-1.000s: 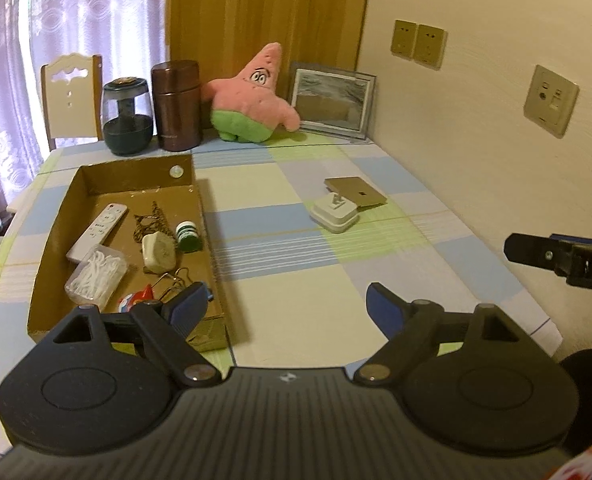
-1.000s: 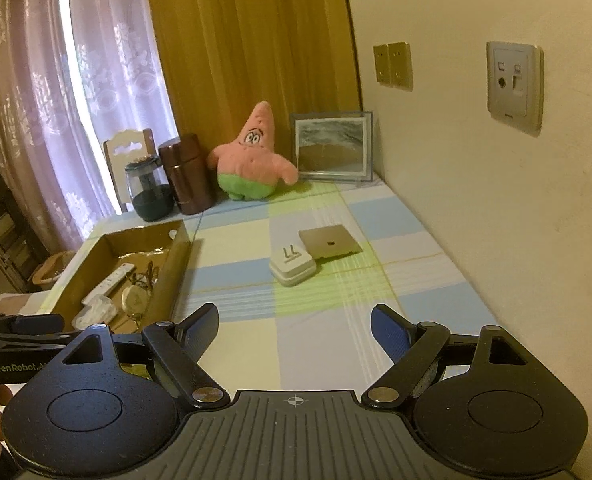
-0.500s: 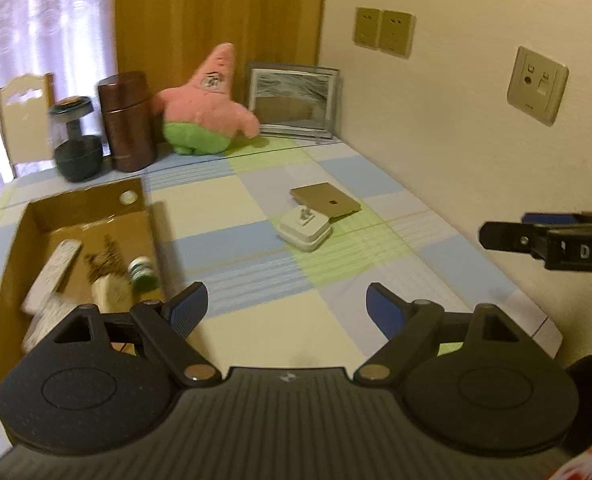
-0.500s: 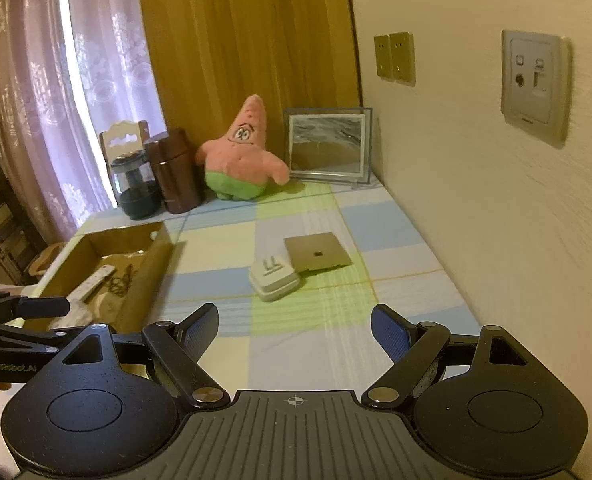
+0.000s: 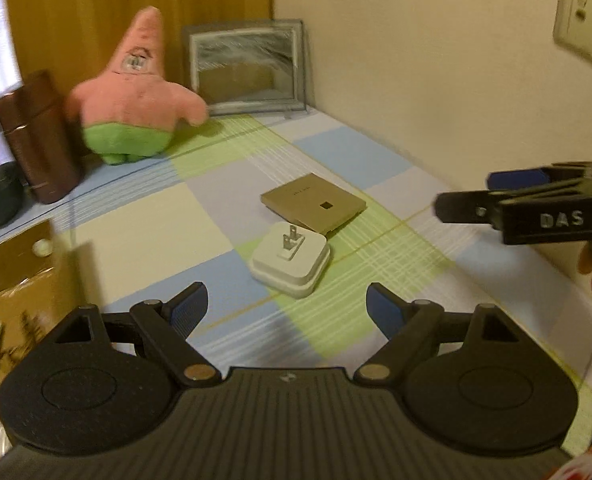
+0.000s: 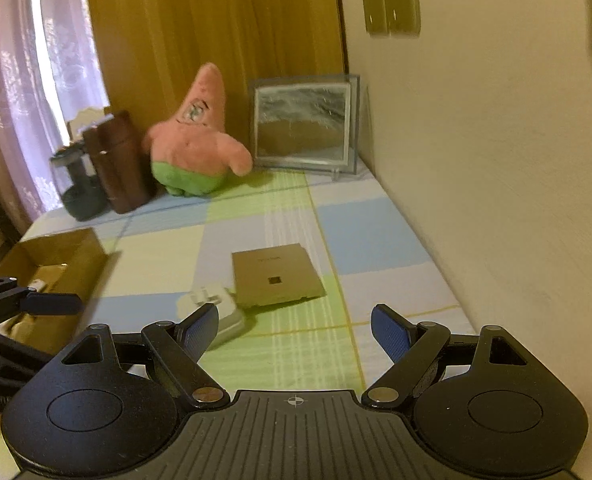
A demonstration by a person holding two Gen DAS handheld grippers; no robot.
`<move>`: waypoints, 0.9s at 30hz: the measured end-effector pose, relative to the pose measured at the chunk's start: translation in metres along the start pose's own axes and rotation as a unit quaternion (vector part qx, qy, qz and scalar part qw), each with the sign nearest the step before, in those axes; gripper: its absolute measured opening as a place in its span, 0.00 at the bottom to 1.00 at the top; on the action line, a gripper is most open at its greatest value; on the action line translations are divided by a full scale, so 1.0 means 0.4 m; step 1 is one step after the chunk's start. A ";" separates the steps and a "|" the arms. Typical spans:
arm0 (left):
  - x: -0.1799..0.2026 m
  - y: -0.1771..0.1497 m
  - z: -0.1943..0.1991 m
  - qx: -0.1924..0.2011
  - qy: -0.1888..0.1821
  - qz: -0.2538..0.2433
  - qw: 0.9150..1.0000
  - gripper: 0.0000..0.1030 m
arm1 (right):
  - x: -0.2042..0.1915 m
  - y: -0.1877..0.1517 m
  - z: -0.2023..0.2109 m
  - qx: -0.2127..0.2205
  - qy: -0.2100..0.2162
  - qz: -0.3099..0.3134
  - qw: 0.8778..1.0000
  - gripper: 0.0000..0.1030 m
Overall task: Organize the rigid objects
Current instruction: 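Grasp the white plug charger with the left tool while the right tool grasps the gold TP-LINK panel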
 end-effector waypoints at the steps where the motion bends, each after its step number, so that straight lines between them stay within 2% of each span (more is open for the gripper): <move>1: -0.006 0.006 -0.021 -0.004 -0.004 -0.004 1.000 0.81 | 0.001 0.002 -0.020 -0.004 0.000 -0.002 1.000 0.78; 6: -0.025 0.034 -0.118 -0.032 -0.026 -0.035 0.999 0.80 | 0.000 0.008 -0.108 -0.011 0.000 0.007 1.000 0.78; 13: -0.052 0.051 -0.220 -0.064 -0.038 -0.064 0.995 0.69 | 0.016 0.014 -0.197 -0.036 0.013 -0.005 0.999 0.78; 20: -0.071 0.051 -0.272 -0.090 -0.045 -0.072 0.992 0.67 | 0.035 0.018 -0.244 -0.052 0.017 -0.026 0.998 0.78; 23: -0.078 0.055 -0.279 -0.089 -0.041 -0.075 0.992 0.64 | 0.031 0.017 -0.252 -0.052 0.015 -0.023 0.998 0.78; 27: -0.091 0.057 -0.269 -0.083 -0.038 -0.055 0.994 0.58 | 0.017 0.020 -0.259 -0.049 0.022 -0.016 0.998 0.78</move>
Point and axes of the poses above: each gripper's, at about its wrist camera, not at the fingertips, and z roughly against the way its jaws point, x to its right, y to its top, the point moved 1 cm from there along -z, roughly the way its jaws point, and after that the axes turned 15 degrees about -y, right-handed, at the moved point
